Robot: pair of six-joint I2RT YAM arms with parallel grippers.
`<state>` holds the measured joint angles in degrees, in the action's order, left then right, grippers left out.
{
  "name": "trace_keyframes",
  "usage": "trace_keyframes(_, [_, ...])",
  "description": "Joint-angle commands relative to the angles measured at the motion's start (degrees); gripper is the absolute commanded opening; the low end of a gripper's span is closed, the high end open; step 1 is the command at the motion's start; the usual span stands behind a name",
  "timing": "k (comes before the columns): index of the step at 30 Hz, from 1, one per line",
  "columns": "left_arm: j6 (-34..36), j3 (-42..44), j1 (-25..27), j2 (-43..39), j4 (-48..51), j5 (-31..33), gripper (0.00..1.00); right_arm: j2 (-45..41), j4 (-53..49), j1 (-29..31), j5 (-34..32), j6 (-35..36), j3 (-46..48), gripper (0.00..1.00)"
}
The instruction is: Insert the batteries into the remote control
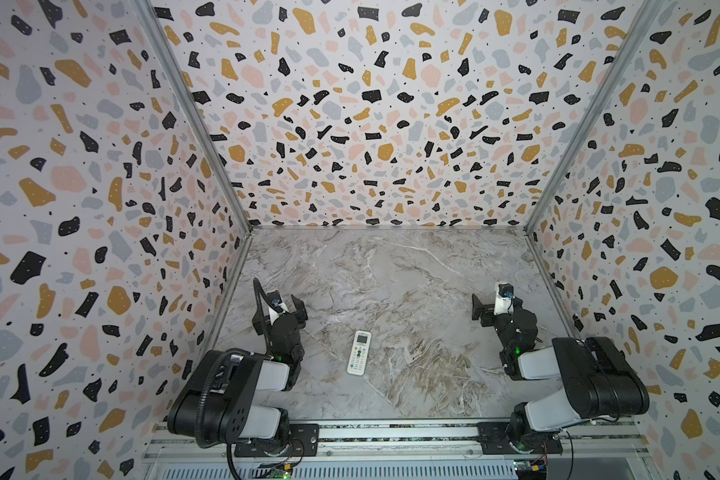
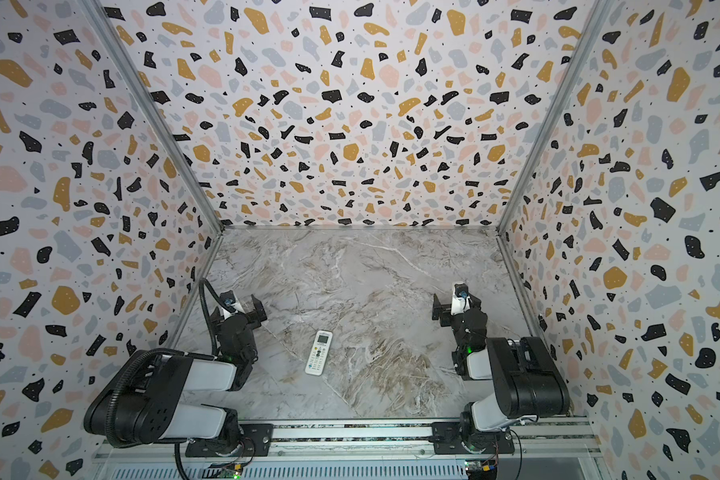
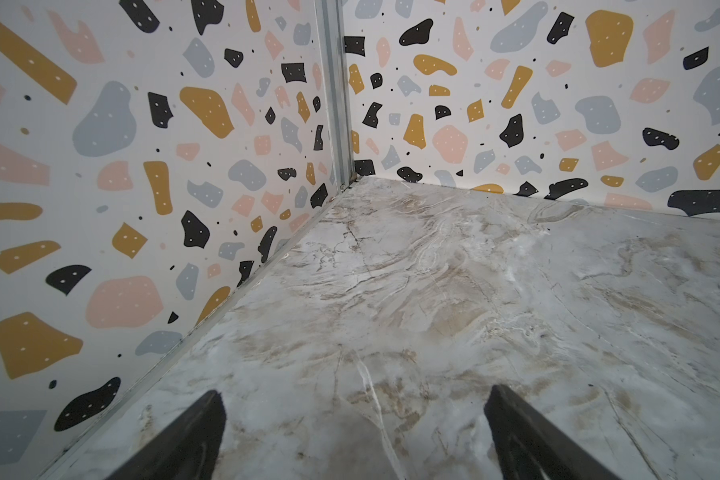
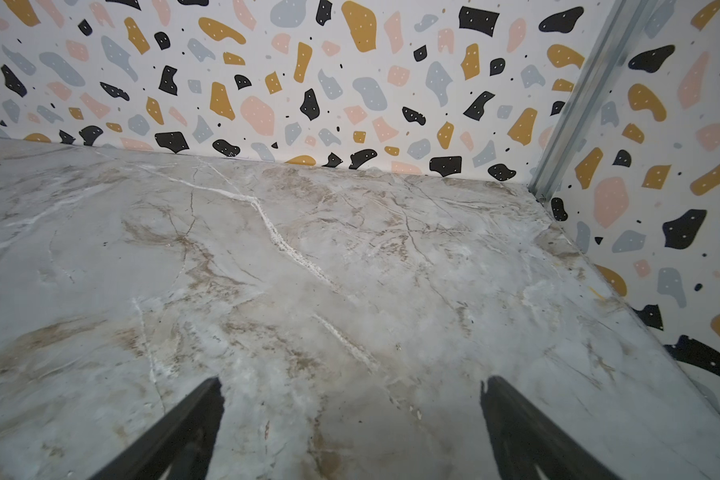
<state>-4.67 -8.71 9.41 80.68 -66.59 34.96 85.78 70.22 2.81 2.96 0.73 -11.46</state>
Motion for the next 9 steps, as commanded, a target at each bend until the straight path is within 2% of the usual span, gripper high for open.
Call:
trace_keyframes(1, [0.6,0.2,-0.3,-0.6,-3.7,0.1,1.0,-0.5,-0.5,0.2,-0.7,0.4,-1.2,0.99])
trace_keyframes(9, [0.6,0.2,-0.3,-0.6,-3.7,0.1,0.99,-0.5,-0.6,0.4,-1.0,0.5,-1.2,0.99])
